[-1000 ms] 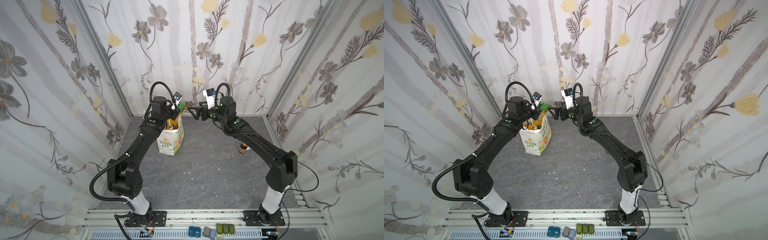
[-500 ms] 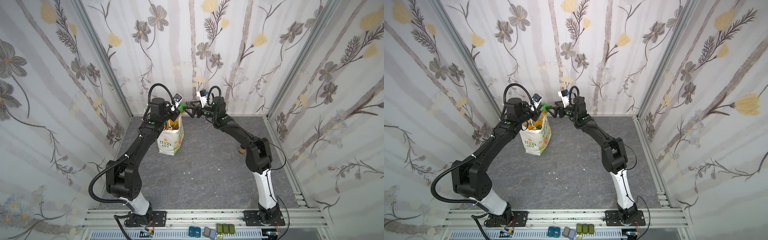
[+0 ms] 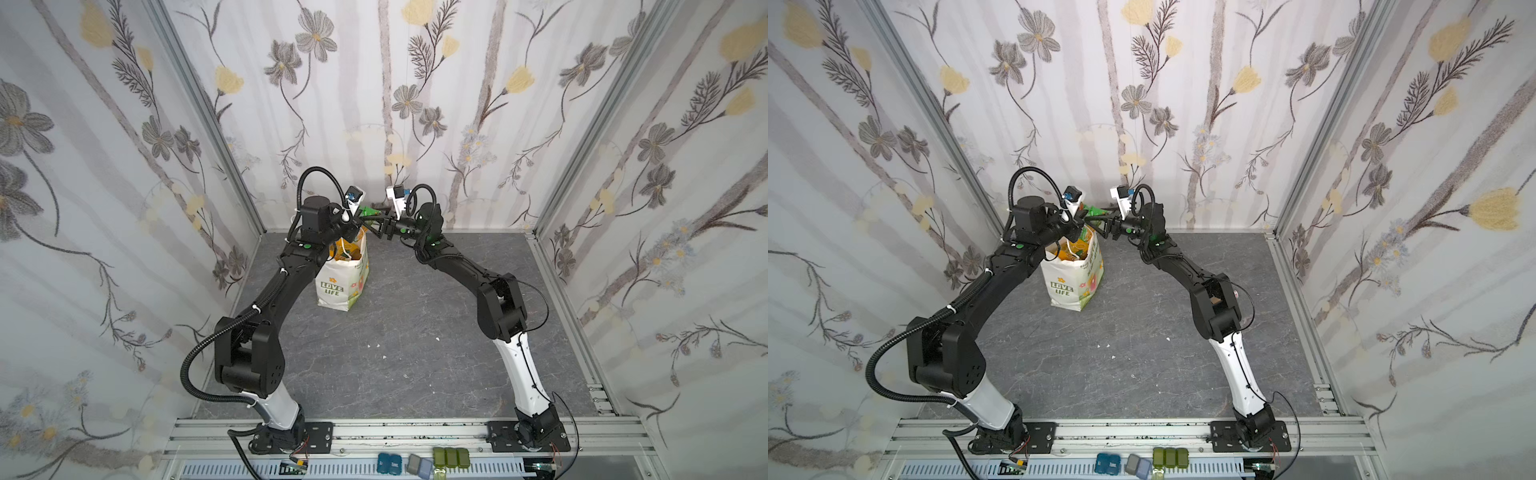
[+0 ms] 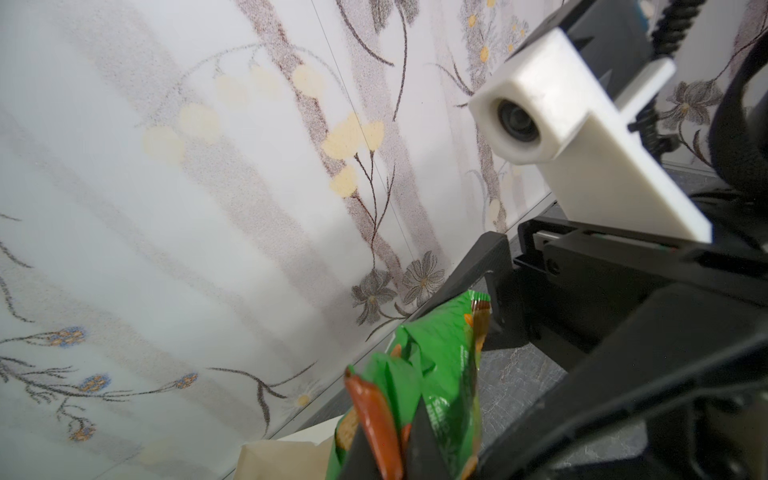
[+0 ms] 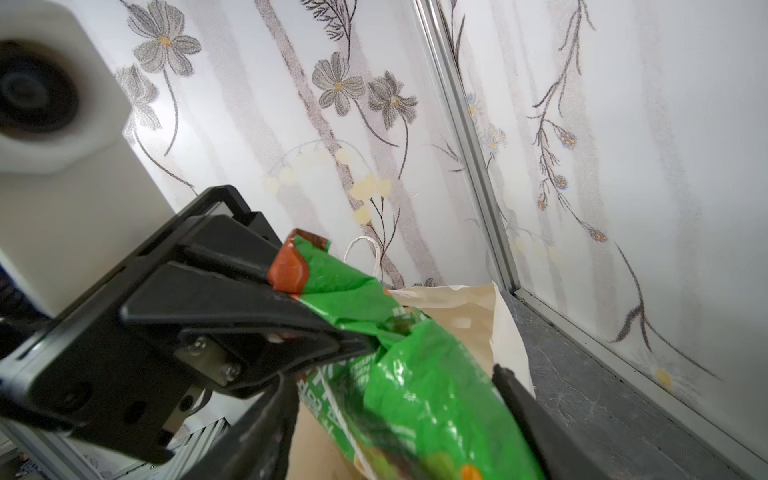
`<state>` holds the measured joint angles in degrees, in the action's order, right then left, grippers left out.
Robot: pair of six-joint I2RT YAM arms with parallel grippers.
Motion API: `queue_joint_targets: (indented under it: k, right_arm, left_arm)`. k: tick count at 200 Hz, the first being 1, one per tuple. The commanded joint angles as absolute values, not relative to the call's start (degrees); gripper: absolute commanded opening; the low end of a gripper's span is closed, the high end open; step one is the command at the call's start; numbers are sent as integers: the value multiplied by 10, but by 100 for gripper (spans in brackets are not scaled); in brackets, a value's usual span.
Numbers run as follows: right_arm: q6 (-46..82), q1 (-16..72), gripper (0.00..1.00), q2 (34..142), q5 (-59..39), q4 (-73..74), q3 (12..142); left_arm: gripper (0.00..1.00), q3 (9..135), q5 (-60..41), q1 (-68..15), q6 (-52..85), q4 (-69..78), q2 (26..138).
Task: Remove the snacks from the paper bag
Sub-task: 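Move the right gripper to the raised green packet and grasp its top, then pull the green packet out with the right gripper while the left gripper withdraws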
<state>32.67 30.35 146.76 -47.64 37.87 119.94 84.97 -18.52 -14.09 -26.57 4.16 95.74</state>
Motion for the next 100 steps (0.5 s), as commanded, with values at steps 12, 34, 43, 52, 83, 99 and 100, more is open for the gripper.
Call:
queue_joint_targets:
  k: [12,34,43,52,83,99,100]
  right_arm:
    - [358,306,48,1476,-485,430,1221]
    - [357,306,28,1475,-485,413,1229]
    - [354,306,21,1473,-485,407,1230]
    - [352,306,12,1470,-480,400,1230]
    - [343,306,0,1455,-452,370,1230]
    - [337,306,0,1444,-436,355,1230]
    - [336,306,0,1443,-435,355,1230]
  left_arm:
    - [0,858,-200,-140,-253,68,958]
    - [0,858,-196,-140,-249,68,956]
    - [8,857,-194,-139,-248,69,953]
    - [20,857,-192,-138,-247,69,952]
    - [58,848,-185,-139,-241,74,938]
    - [64,843,-182,-139,-235,74,928]
    - [64,843,-182,-139,-235,74,927]
